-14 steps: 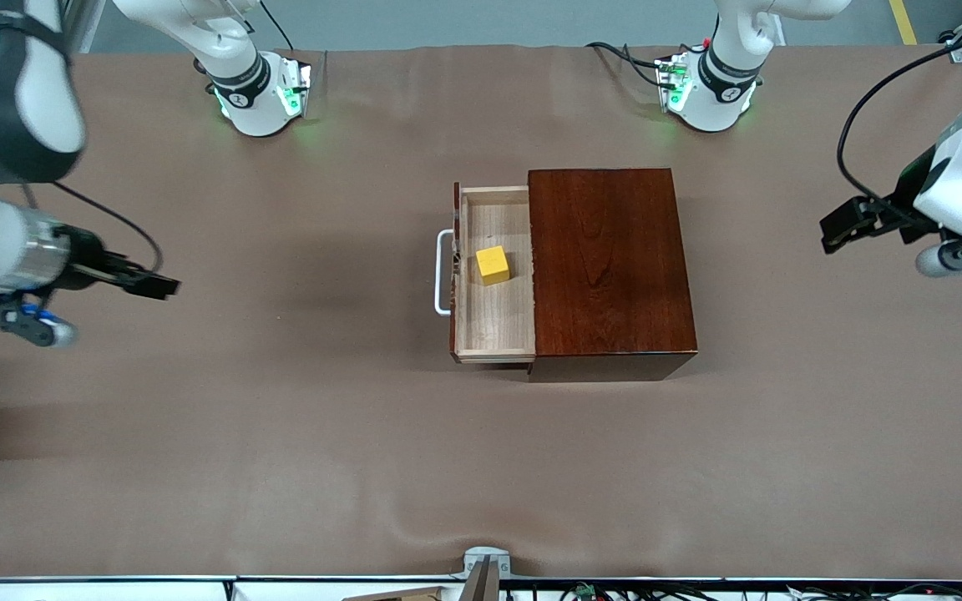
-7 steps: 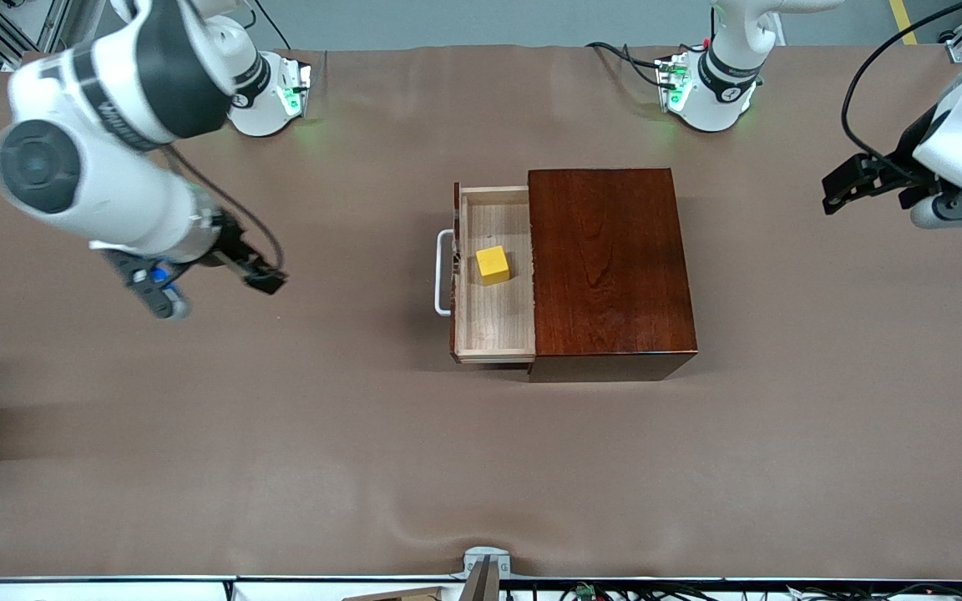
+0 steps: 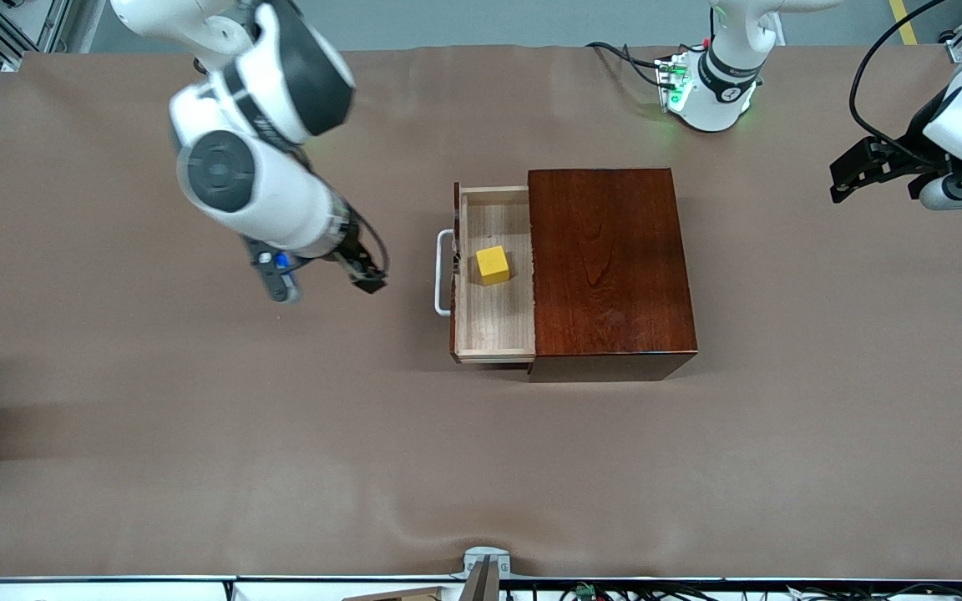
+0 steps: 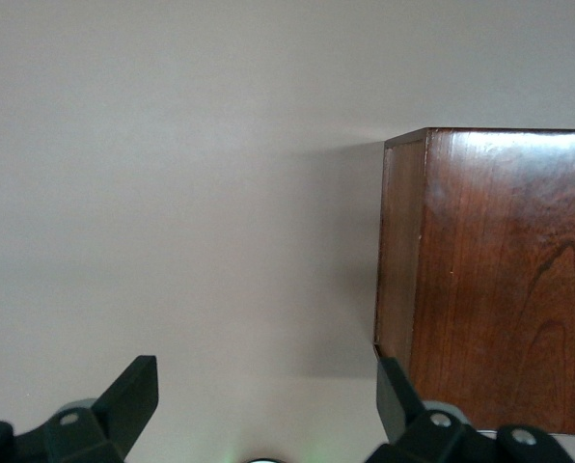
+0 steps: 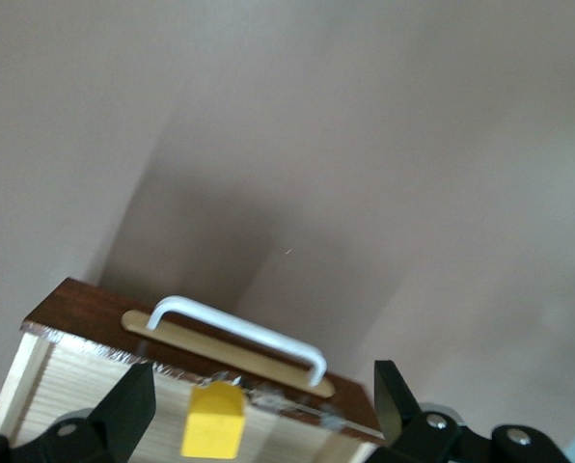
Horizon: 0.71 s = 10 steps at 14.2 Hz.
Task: Open drawer, take yellow block, close drawer
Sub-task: 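Move the right gripper over the yellow cube in the drawer, then lower the right gripper and grasp the yellow cube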
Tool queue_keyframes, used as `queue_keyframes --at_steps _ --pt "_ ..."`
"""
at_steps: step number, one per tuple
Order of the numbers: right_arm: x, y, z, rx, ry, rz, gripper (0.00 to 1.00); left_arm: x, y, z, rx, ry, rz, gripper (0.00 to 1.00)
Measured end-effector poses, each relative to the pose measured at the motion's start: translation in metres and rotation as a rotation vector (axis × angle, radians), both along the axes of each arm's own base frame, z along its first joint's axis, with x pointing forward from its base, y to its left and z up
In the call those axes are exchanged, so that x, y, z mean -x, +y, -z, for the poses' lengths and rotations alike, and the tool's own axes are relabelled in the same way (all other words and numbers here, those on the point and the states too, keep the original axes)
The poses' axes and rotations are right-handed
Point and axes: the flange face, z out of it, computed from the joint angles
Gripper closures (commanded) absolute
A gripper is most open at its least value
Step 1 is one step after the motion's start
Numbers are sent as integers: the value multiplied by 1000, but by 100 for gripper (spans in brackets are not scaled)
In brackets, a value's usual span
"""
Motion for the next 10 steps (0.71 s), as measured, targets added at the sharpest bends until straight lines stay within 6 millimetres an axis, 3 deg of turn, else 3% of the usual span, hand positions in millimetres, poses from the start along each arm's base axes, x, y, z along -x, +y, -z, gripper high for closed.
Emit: queue_keyframes --at_steps 6,10 --pt "21 75 42 24 -27 231 0 -1 3 -7 2 -14 -5 0" --pt "36 113 78 37 -32 288 0 -1 4 -7 2 -16 -5 0"
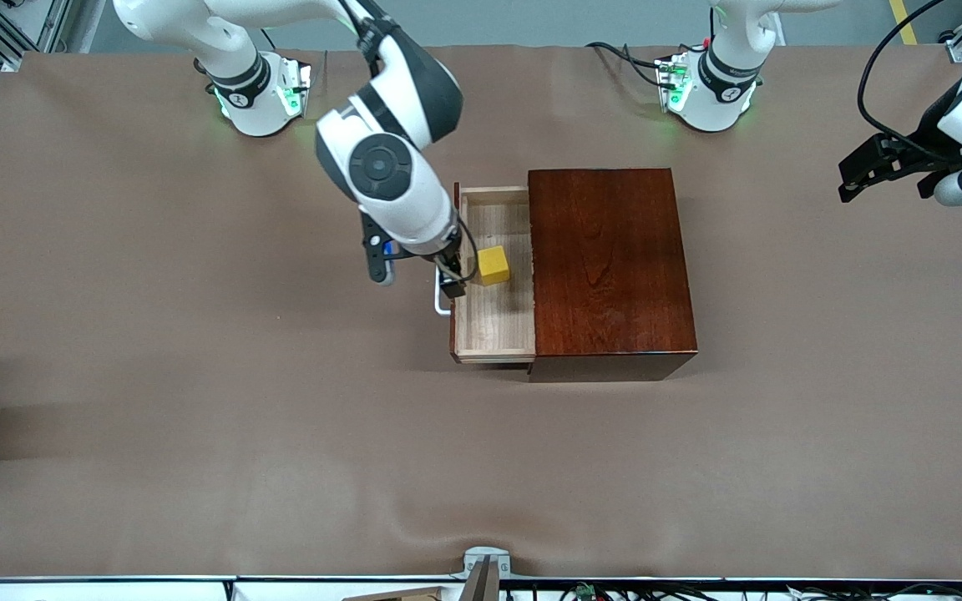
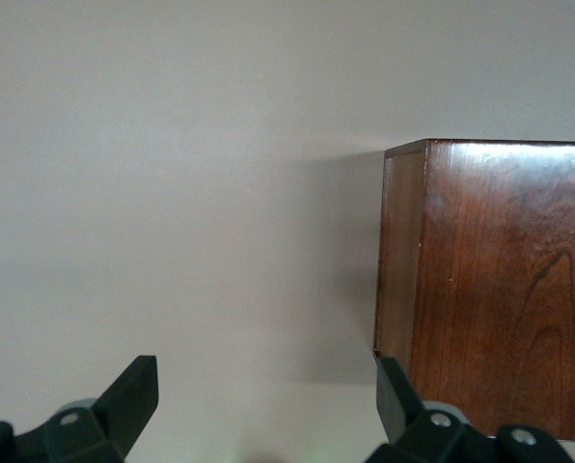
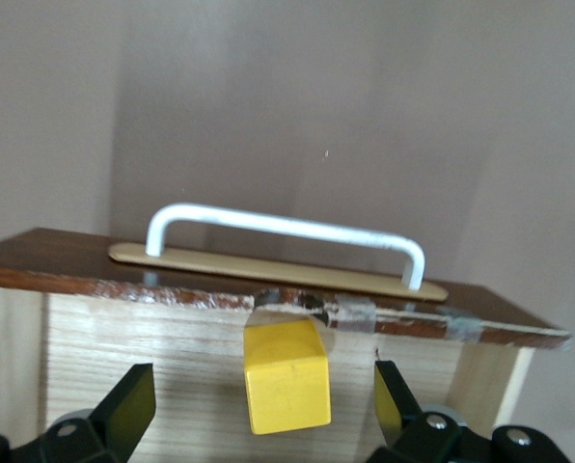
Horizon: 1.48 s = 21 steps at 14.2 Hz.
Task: Open drawer, take yellow block, close drawer
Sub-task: 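Lower the right gripper and grasp the yellow cube, then lift the cube out with the right gripper while the left gripper returns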
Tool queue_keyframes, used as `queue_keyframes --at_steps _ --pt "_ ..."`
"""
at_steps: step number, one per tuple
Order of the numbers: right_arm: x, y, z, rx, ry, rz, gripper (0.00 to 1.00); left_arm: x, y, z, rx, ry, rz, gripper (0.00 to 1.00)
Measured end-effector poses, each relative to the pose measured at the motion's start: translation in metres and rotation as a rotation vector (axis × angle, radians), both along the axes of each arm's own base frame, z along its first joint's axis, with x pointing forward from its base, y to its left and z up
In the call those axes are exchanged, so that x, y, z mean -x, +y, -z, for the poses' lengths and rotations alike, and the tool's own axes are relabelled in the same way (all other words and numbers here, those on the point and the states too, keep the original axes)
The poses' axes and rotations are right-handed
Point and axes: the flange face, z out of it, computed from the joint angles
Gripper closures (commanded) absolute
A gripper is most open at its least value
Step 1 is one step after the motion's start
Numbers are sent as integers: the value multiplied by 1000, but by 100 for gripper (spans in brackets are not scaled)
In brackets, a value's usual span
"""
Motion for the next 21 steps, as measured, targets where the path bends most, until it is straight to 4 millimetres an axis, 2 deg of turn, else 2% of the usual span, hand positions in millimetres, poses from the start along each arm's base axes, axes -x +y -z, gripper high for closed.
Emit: queue_keyframes --at_steps 5,10,12,14,15,21 --pt "17 30 33 9 -5 2 0 0 0 0 0 -1 0 0" --pt "22 40 65 28 3 -8 0 0 0 -1 0 -2 0 0" --pt "24 43 72 32 5 -13 37 0 0 -2 0 -4 0 0" --pt "27 47 73 28 -1 -18 92 0 0 -2 1 -5 0 0" --pt "29 49 72 26 -4 -22 100 0 0 -2 1 -5 0 0" --pt "28 52 67 18 -15 -25 100 0 0 -2 1 -5 0 0"
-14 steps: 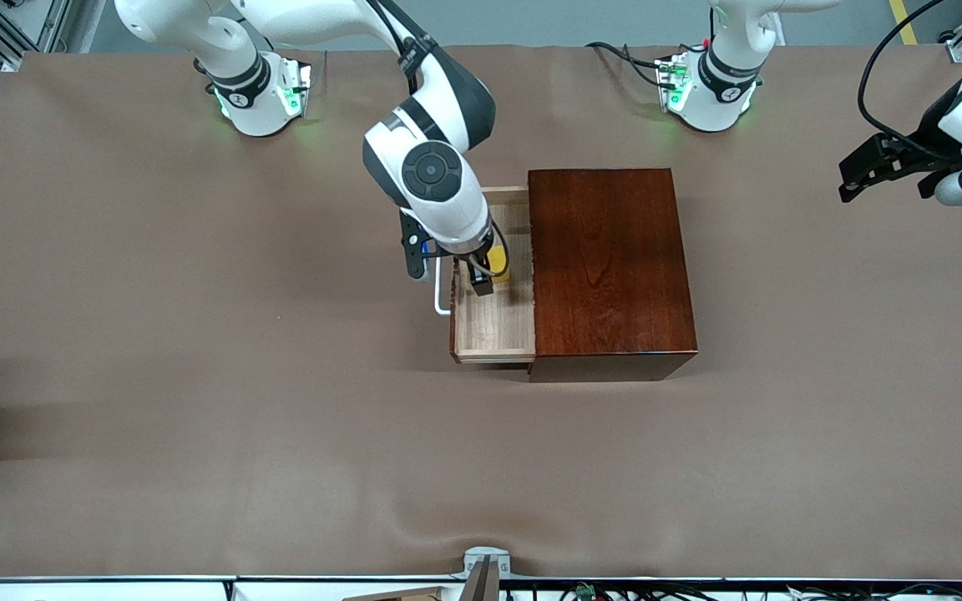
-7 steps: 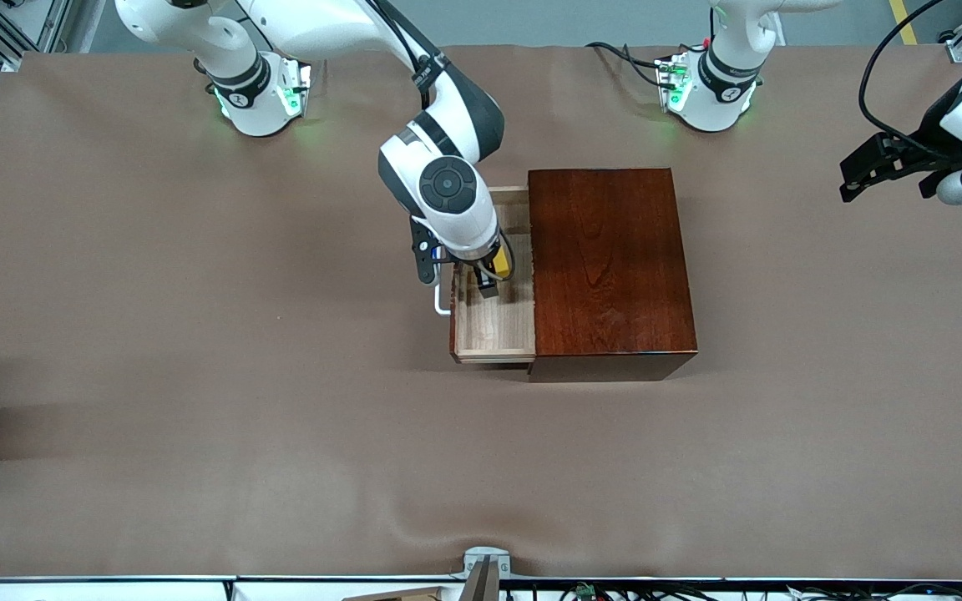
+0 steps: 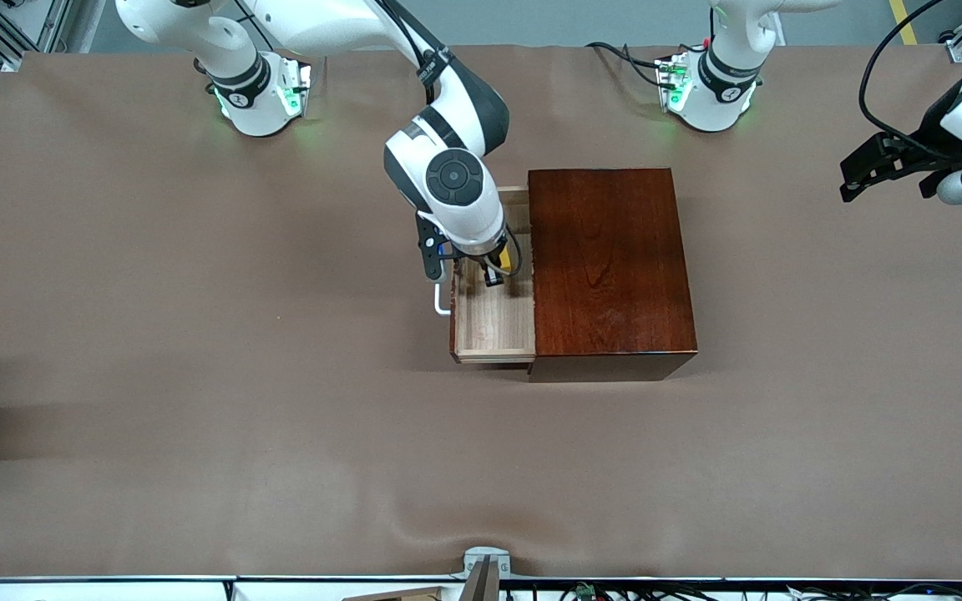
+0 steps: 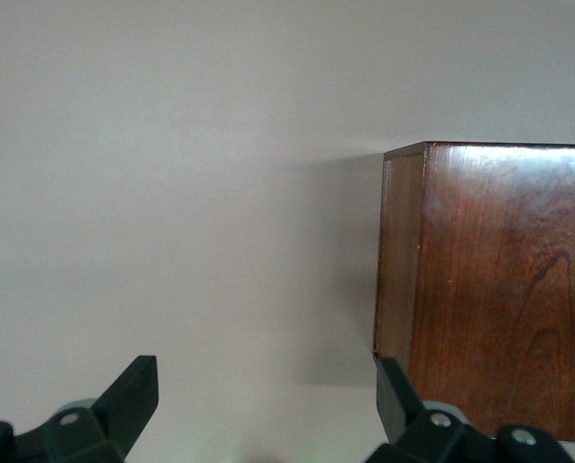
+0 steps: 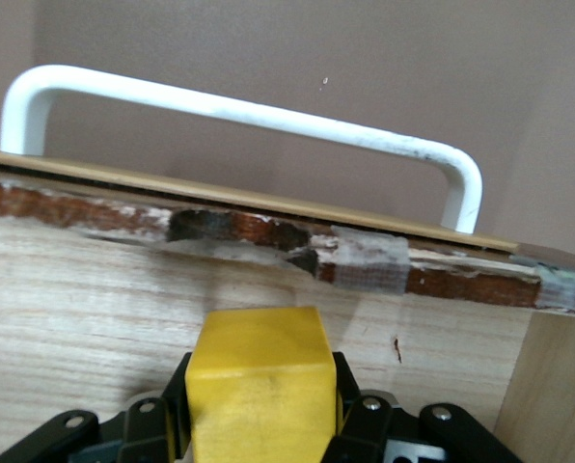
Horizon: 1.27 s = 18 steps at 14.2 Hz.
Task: Open drawer, take yellow block, close drawer
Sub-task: 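Lift the cube out with the right gripper while the left gripper returns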
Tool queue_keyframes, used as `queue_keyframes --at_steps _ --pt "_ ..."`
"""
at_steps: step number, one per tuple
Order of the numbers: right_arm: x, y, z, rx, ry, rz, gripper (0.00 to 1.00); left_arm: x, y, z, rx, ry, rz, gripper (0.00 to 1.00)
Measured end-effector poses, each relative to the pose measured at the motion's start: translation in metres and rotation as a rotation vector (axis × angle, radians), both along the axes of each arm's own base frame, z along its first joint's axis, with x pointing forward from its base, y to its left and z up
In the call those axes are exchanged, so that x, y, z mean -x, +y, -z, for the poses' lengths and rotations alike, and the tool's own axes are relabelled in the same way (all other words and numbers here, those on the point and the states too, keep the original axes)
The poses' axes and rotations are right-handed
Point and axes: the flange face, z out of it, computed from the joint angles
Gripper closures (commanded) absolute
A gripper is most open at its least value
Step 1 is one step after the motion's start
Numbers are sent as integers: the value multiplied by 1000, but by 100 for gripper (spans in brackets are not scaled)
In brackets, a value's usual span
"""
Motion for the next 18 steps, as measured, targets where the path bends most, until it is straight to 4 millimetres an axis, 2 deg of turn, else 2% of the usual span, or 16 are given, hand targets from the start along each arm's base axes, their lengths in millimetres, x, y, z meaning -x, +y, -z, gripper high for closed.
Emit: queue_keyframes --at_steps 2,5,7,9,11,14,16,18 --pt "-5 -2 -7 -6 -11 6 100 0 -1 0 0 0 1 0" --pt "-18 -11 -34 8 9 14 100 0 -3 -1 0 -3 6 0" --pt "-35 -27 -55 12 22 36 100 1 -7 -3 0 -5 14 0" --pt "-53 -45 -71 12 30 63 100 3 -21 -3 0 -5 39 0" --pt "-65 -62 -84 20 49 60 100 7 -51 -1 -3 -2 89 0" --pt "-75 -85 -95 18 64 -55 100 17 -111 5 3 7 117 0" --pt "-91 -117 -100 14 74 -141 100 20 -154 14 17 22 80 0" --pt "-115 -159 -106 -4 60 -217 100 23 -202 33 28 56 13 0"
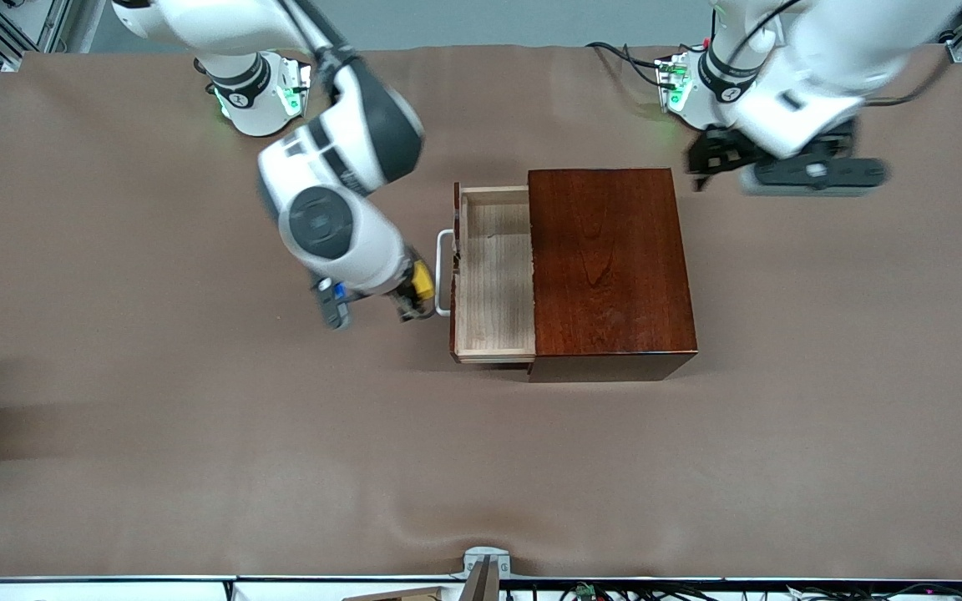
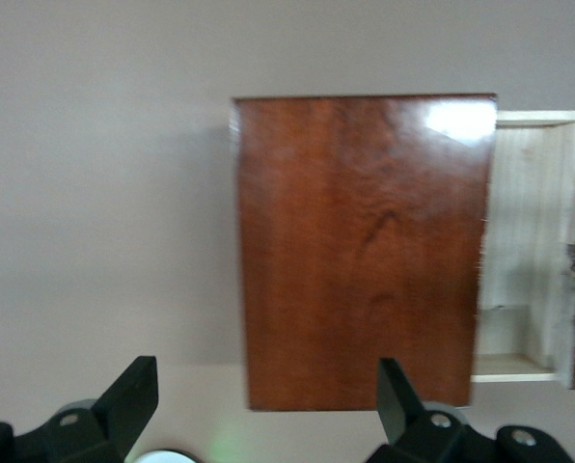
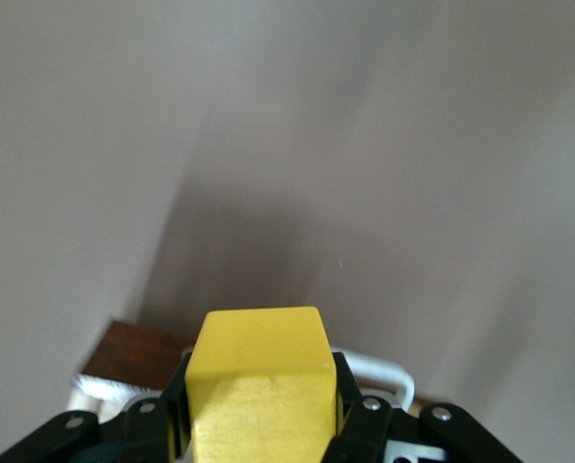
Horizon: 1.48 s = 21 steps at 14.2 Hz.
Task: Open drawer, take yellow block, close drawer
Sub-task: 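Lift the cube out with the right gripper while the left gripper returns, then push the drawer into the box with the left gripper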
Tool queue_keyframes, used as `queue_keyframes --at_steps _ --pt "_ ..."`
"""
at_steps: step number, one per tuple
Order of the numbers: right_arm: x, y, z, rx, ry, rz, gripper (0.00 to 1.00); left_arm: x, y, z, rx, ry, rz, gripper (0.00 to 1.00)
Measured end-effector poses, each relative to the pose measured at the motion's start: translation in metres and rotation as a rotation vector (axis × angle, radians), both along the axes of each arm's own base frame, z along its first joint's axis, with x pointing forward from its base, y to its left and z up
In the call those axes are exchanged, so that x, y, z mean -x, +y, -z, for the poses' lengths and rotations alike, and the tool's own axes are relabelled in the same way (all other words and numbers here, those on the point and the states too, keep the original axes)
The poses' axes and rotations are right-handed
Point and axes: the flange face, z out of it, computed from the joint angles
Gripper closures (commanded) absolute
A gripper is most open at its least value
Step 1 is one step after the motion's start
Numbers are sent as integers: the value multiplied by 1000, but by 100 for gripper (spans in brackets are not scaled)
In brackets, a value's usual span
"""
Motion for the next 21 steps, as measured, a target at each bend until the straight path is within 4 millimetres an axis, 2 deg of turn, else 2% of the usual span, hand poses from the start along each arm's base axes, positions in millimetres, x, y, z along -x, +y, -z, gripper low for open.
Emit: queue_keyframes --at_steps 3,5,7,10,13,15,17,19,21 --pt "-24 -68 7 -5 20 -130 100 3 -74 30 30 44 -117 0" --pt "-31 -114 14 -10 31 -215 100 4 -130 52 82 44 -224 0" --pt "-33 -176 20 -32 46 -329 100 10 -186 78 137 34 -341 0" --pt "-28 -290 34 -107 46 -445 100 19 -256 124 190 13 -522 0" --pt "-23 -370 45 -157 25 -529 100 26 -313 179 222 -47 -675 0" --pt "-20 -397 59 -118 19 -572 100 44 -350 212 249 -103 -749 0" --pt "-15 -401 78 -93 18 -602 100 64 -377 242 259 -117 -798 0" --pt "-12 -399 87 -97 17 -644 100 72 -386 271 240 -120 -843 0" --pt "-12 -406 93 -103 -8 -706 100 71 -387 299 208 -133 -871 0"
